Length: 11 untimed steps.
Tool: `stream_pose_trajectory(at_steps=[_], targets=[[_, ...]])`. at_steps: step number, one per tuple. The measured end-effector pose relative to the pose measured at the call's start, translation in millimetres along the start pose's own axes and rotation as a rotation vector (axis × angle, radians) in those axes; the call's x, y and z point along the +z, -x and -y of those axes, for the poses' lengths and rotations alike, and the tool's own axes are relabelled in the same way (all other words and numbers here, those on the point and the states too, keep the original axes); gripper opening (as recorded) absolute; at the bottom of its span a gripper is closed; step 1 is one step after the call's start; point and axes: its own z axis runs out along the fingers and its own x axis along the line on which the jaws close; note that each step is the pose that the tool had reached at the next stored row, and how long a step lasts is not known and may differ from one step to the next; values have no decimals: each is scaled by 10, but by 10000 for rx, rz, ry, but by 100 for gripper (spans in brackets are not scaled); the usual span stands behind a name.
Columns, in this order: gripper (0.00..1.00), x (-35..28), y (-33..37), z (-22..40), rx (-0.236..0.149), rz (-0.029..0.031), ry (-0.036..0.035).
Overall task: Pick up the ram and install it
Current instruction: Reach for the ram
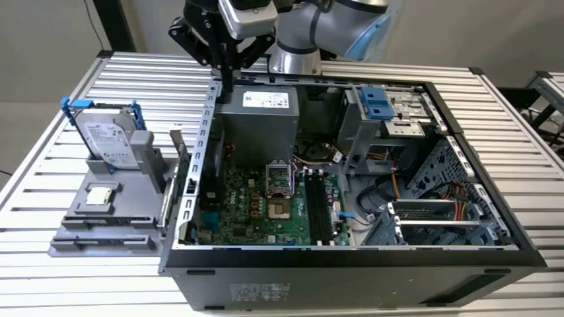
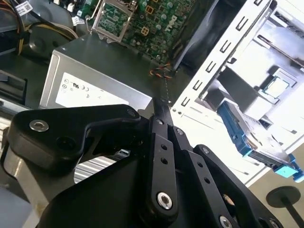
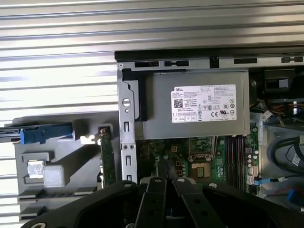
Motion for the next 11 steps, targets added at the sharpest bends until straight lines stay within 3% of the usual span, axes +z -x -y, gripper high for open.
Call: stream_pose_trajectory(at_steps=[11], targets=[[0,-5,-208,15,0,0,0]])
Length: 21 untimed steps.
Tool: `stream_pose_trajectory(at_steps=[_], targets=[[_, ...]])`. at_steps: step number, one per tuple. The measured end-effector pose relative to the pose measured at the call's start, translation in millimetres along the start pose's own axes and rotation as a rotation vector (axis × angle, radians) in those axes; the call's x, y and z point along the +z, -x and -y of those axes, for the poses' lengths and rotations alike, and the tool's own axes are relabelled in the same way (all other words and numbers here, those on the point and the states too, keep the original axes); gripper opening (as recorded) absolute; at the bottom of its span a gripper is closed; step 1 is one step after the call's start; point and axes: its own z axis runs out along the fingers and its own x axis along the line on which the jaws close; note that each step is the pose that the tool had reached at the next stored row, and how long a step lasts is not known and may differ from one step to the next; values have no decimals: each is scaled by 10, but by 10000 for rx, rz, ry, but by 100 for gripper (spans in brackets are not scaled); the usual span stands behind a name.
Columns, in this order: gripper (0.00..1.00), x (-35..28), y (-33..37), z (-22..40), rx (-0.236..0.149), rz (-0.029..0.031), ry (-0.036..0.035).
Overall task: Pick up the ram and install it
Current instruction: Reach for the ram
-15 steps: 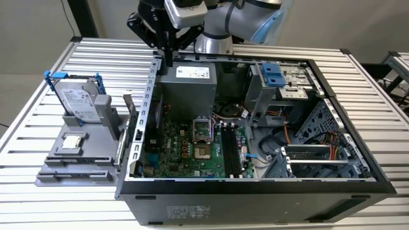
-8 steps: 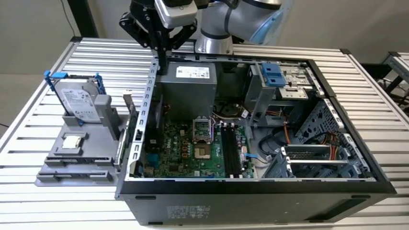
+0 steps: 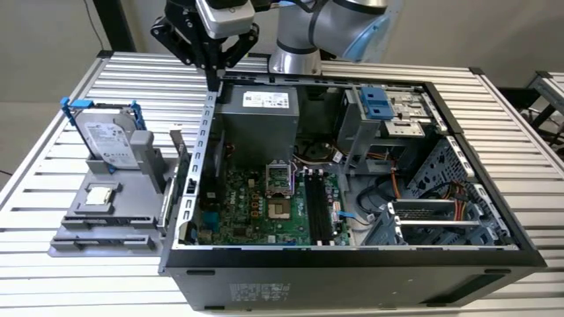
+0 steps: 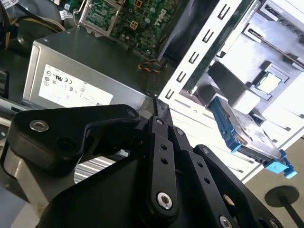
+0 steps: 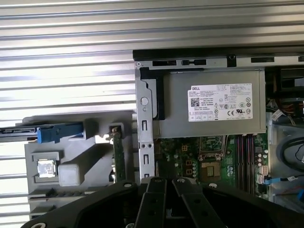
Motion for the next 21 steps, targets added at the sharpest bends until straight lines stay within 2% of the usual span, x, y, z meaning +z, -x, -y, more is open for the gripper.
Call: stream_pose_trajectory(at_steps=[14,21], targets=[[0,-8,-353,25,0,1,1],[0,-13,-561,39,-5,8,1]])
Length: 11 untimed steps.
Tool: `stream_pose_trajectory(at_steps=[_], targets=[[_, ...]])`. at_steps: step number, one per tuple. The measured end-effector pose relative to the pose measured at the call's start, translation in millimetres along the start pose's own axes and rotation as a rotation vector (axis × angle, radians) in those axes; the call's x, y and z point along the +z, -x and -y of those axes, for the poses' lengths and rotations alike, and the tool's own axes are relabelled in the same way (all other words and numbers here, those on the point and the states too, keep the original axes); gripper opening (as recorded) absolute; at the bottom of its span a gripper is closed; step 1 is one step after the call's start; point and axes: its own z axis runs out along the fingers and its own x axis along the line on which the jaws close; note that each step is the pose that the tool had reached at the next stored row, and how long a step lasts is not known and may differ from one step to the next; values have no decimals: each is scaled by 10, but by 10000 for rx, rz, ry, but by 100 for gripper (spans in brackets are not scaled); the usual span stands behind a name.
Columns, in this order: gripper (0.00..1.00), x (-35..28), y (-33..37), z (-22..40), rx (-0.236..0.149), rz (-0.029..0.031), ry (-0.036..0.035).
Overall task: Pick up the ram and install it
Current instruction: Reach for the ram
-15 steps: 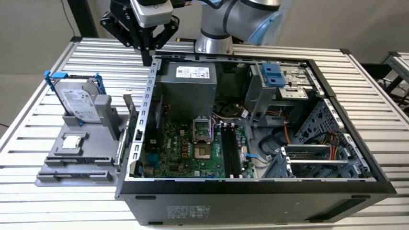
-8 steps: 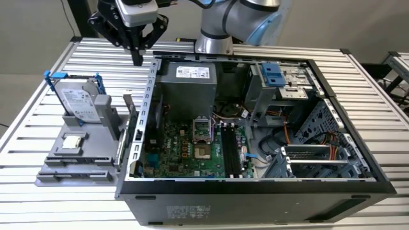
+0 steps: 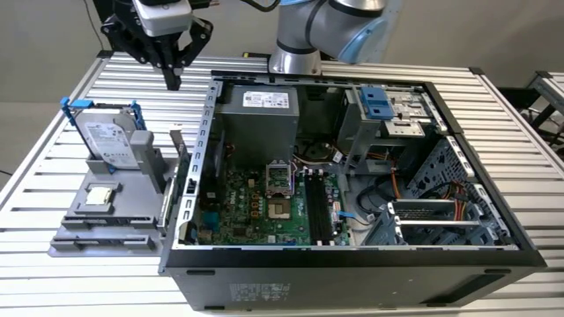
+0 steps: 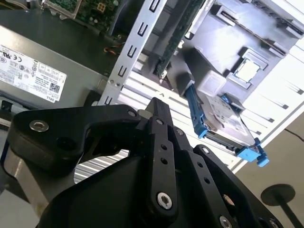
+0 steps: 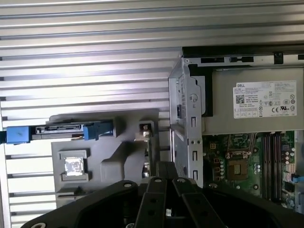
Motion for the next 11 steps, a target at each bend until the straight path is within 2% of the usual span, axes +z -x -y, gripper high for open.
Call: stream_pose_trajectory(at_steps=[11], targets=[[0,-8,-320,22,-4,13,1]])
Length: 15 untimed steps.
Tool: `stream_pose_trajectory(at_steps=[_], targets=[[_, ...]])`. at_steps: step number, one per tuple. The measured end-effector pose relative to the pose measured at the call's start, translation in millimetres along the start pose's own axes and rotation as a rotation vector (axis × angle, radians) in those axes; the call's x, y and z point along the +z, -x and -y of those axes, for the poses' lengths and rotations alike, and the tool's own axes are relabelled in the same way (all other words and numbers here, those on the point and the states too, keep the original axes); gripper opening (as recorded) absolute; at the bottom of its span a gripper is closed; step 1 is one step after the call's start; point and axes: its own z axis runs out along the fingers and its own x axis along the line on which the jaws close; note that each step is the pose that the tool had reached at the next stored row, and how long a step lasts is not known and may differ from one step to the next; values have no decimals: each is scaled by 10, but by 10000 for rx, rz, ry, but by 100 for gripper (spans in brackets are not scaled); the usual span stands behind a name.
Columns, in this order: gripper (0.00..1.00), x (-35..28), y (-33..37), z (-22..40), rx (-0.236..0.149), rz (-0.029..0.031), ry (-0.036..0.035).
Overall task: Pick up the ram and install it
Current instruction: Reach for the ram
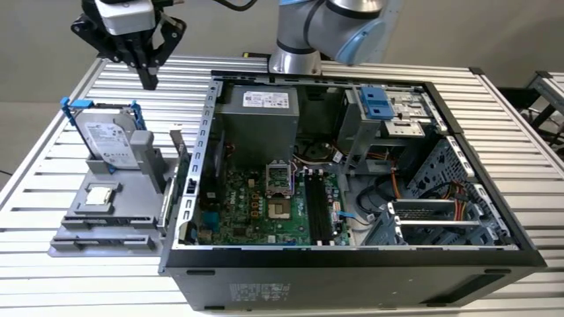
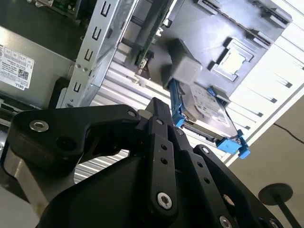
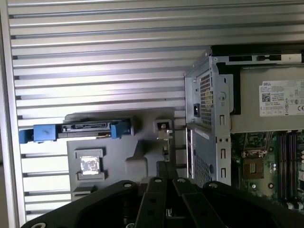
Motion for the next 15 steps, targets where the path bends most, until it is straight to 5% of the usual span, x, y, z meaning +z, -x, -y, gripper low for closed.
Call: stream_pose_trajectory(at_steps=[15], targets=[[0,-12,-458,32,-6,24,1]])
